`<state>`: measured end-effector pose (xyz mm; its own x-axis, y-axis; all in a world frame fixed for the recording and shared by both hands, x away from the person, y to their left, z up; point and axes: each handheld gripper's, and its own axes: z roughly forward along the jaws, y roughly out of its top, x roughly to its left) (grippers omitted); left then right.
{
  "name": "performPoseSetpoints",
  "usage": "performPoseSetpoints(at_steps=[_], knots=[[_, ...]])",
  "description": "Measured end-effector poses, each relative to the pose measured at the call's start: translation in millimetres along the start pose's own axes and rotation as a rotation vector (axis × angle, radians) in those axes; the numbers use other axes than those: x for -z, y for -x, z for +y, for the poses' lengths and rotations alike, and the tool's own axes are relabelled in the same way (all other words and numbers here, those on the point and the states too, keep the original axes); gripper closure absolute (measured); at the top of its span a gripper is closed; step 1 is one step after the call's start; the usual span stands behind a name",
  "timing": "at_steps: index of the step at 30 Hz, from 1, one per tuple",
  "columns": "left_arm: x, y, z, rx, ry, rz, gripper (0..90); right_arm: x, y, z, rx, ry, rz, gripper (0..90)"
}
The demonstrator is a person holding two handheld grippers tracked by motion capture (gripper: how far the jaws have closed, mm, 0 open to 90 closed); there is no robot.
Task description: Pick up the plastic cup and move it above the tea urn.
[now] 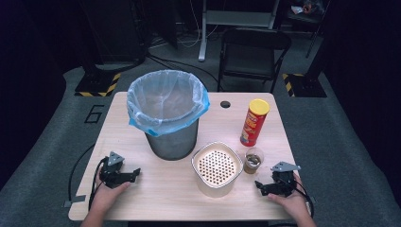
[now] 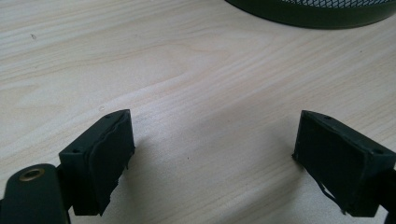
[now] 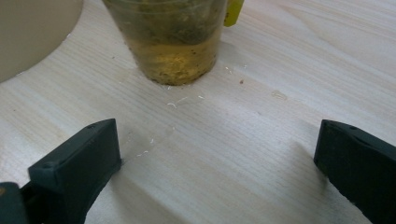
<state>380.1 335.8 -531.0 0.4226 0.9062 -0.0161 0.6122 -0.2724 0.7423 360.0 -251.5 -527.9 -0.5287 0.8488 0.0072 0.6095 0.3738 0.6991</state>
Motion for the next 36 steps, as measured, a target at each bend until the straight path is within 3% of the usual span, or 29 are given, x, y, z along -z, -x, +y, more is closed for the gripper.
performPoseSetpoints(at_steps=[3,4,7,12,22,27,36], knots=[[0.5,0.0,-0.1,-0.007,-0.004,0.003,12.0,0.9,-1.0,-0.8,-0.01,0.003,0.001,2.5],[0.4,0.4,-0.1,-0.005,-0.001,0.006,12.1,3.4,-0.1,-1.6,-0.002,0.022,-0.004,12.7],[-0.4,0.9,0.4,-0.003,0.001,0.009,12.1,4.6,-1.3,-2.9,-0.003,0.044,-0.003,15.5],[-0.5,1.2,0.4,-0.001,0.001,0.007,11.9,7.0,-6.1,-1.1,-0.01,0.018,-0.014,21.4],[0.1,1.7,1.0,0.004,-0.009,0.007,12.2,4.1,-13.2,0.1,-0.036,0.035,-0.036,20.0],[-0.2,2.8,0.2,0.014,-0.001,0.014,12.3,2.6,-13.4,0.5,-0.025,0.043,-0.024,19.8],[0.9,4.0,0.0,0.027,-0.002,0.037,13.5,3.2,-21.1,0.9,-0.047,0.06,-0.046,32.2]])
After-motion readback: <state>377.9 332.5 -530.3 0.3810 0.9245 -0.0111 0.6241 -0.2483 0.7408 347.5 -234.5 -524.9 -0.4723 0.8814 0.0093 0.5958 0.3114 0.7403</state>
